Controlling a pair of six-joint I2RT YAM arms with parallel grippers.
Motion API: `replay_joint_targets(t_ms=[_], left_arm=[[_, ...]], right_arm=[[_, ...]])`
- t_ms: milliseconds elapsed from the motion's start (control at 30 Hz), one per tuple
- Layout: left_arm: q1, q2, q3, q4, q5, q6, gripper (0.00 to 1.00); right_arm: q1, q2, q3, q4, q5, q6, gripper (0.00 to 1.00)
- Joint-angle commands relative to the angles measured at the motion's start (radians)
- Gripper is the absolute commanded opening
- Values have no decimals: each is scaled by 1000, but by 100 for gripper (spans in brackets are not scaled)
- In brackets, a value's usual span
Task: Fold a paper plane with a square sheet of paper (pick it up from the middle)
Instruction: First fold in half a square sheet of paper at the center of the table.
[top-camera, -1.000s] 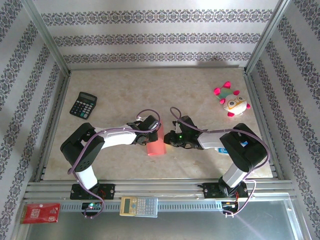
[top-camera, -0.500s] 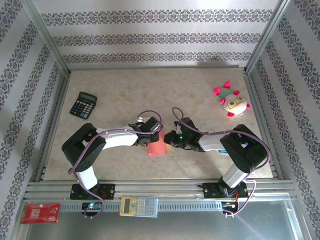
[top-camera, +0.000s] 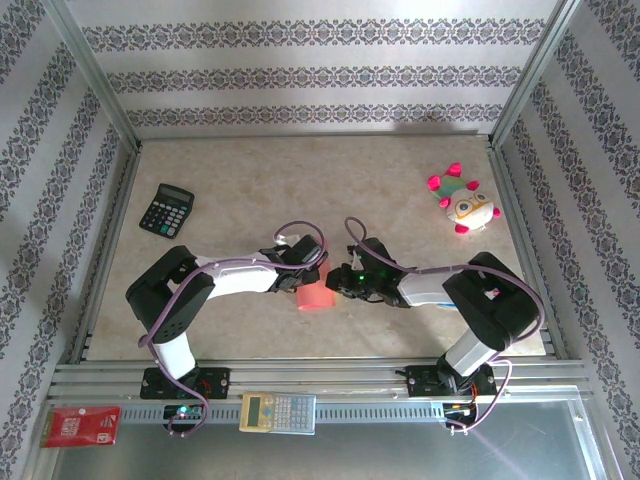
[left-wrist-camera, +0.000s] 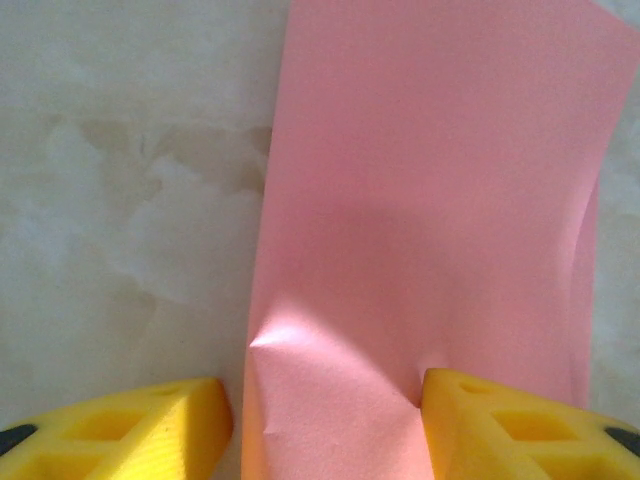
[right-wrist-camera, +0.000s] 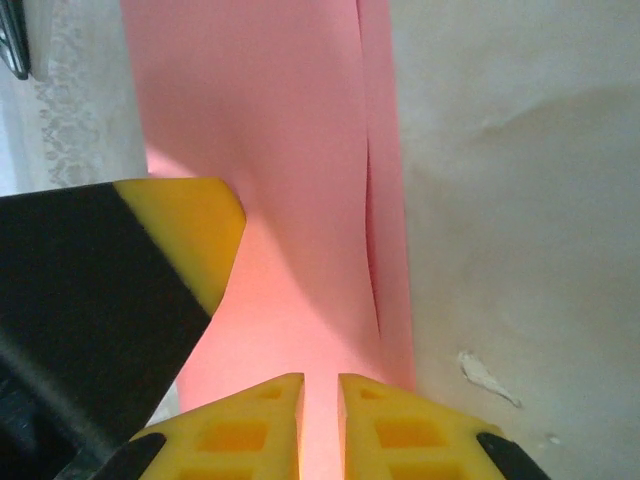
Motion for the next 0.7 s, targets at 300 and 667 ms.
replay_joint_targets(t_ms=[300, 667], left_arm=[[29, 106, -53, 15, -64, -6, 58], [29, 108, -50, 16, -64, 3, 58]], right_arm=[[28, -121, -13, -274, 60, -64, 11], [65, -54, 1, -262, 62, -49, 4]])
